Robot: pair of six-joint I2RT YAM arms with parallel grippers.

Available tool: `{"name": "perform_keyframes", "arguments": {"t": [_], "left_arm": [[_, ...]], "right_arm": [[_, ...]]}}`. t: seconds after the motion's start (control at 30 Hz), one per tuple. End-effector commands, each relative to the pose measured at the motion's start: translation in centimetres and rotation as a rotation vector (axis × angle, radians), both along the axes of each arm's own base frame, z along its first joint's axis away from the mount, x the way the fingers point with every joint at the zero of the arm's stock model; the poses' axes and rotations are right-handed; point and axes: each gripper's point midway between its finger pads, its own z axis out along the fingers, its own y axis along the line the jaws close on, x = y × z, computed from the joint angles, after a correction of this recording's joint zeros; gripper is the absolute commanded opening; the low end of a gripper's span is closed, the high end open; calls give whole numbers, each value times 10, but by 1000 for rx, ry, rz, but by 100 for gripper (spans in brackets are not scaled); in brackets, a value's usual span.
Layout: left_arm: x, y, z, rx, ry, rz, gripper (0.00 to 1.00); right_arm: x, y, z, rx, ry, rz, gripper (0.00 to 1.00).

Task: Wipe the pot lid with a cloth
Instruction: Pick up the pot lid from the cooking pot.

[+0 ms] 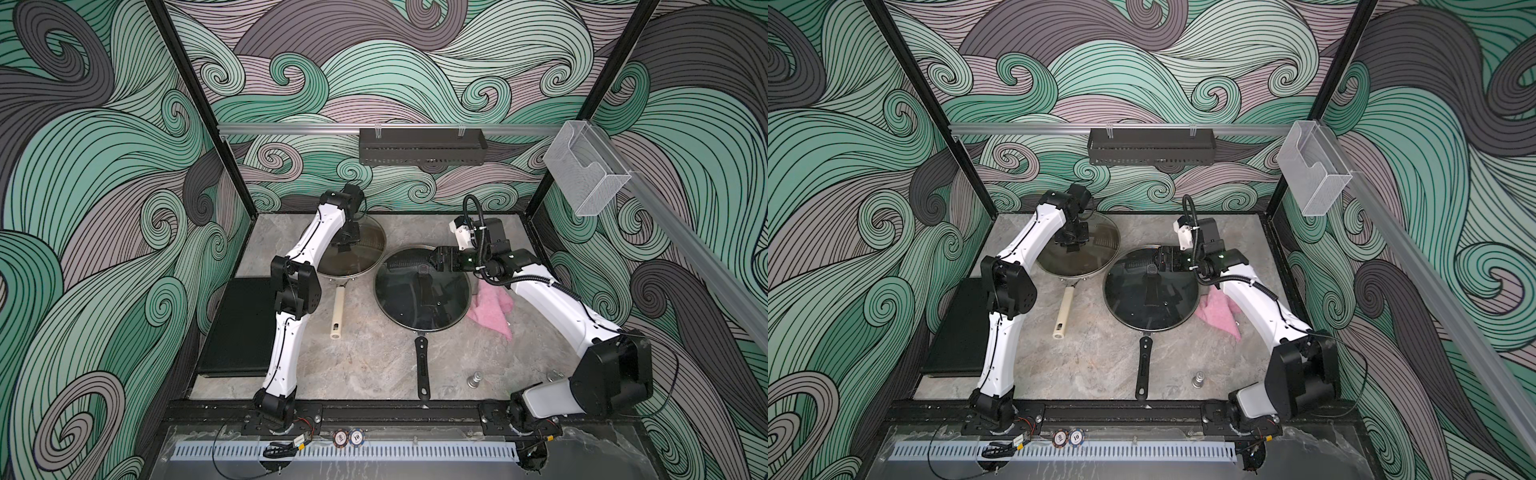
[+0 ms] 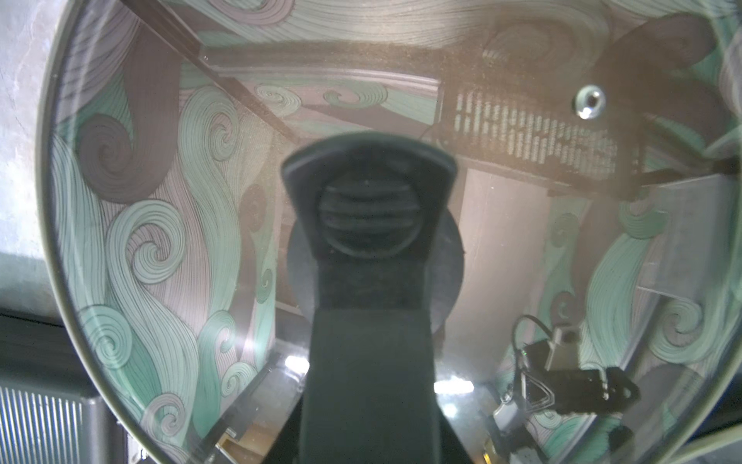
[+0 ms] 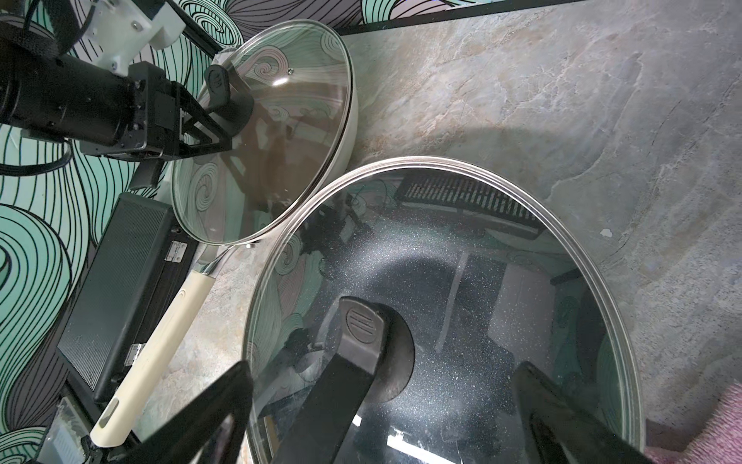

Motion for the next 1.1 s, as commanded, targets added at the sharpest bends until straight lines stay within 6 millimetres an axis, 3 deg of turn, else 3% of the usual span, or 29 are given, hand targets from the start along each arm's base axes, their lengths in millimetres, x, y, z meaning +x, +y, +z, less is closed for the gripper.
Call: {"name": "perform_keyframes", "arguments": {"t": [0.0, 0.2, 0.33, 0.53, 0.9, 1.07], "left_arm": [[4, 12, -2, 23, 6, 34, 26], [3, 17, 6, 20, -3, 48, 9], [3, 19, 26, 14, -48, 50, 0], [1, 19, 59, 4, -118, 15, 0], [-7, 20, 101, -28, -209, -4, 0], [-7, 18, 107, -45, -253, -21, 0]], "right_arm": [[-4, -8, -11, -63, 11, -17, 100], [-4, -22, -15, -121, 14, -73, 100], [-4, -23, -14, -114, 7, -85, 100], [-4, -21, -15, -101, 19, -92, 100], [-3, -32, -11, -130, -11, -135, 100], [-2, -39, -15, -133, -2, -158, 100]]}}
